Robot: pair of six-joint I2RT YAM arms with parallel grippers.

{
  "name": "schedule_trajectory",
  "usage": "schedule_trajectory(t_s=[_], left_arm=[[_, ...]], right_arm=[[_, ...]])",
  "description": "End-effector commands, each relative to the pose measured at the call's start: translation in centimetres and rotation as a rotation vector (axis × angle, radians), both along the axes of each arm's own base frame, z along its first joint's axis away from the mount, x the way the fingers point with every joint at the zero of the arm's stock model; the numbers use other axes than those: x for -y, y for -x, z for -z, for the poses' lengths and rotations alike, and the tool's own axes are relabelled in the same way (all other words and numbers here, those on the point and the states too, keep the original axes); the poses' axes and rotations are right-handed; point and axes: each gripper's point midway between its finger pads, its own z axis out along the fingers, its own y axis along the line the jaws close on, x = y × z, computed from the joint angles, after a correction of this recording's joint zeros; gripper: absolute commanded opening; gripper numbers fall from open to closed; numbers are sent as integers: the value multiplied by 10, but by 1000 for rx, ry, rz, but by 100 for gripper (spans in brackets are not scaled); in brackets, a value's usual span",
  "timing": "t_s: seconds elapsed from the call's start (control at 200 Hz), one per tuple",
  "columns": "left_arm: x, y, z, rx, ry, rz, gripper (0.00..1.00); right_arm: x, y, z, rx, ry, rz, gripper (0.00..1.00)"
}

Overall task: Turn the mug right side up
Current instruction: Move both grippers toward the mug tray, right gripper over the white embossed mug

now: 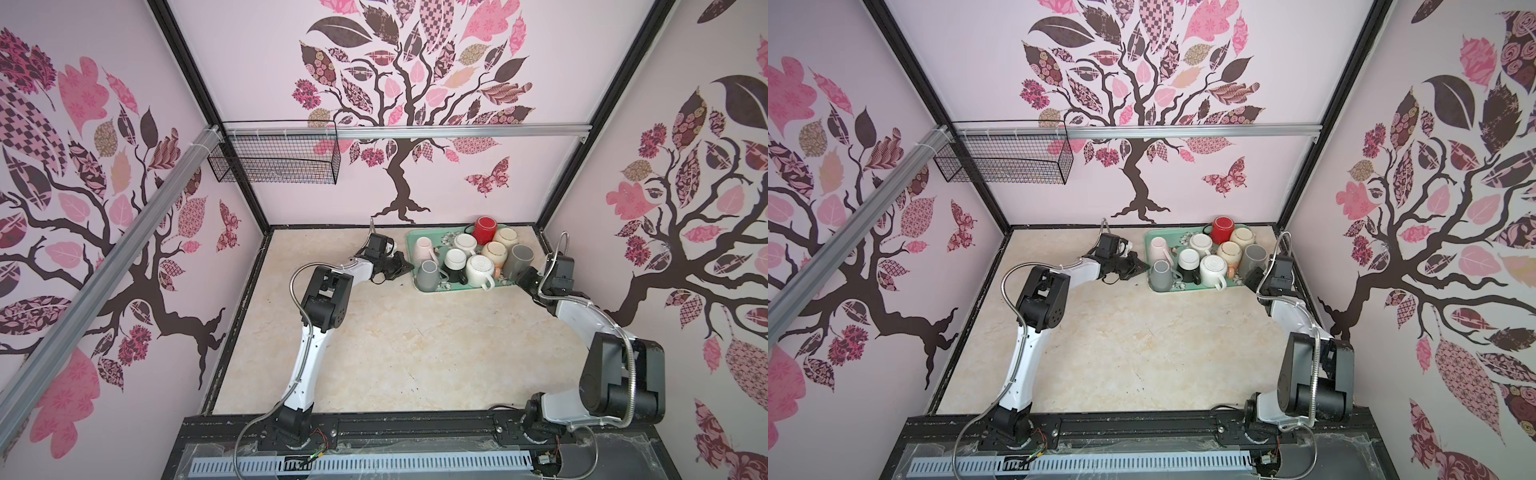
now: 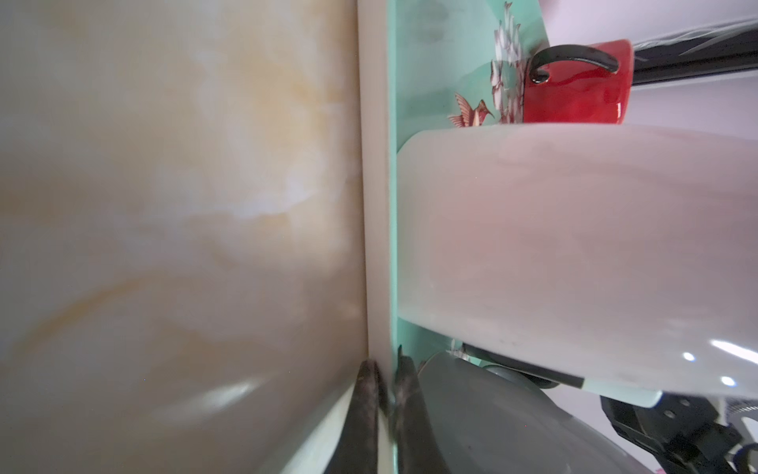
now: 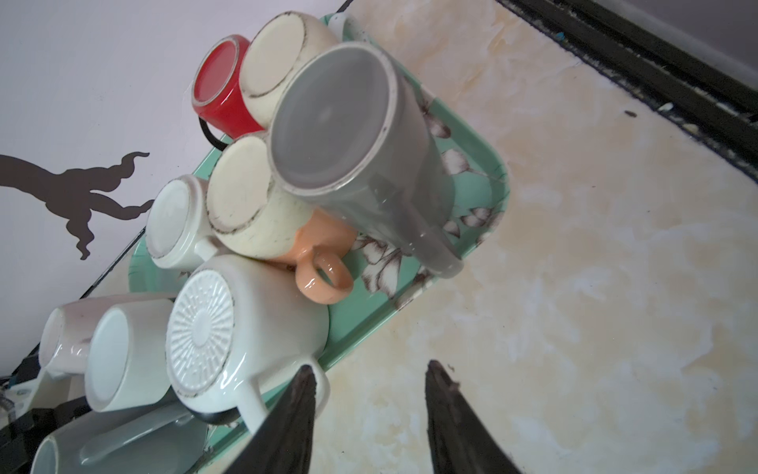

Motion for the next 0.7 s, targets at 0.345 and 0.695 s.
schedule_trajectory(t_s=[0.345,0.695], left_arm=[[-42,42,-33,43,-115,33,38],[-72,81,-54,52,-140,49,41]], right_arm=[[-67,-23,-8,-54,251,-369,56],[-80,-26,23,-154,229,-475,62]])
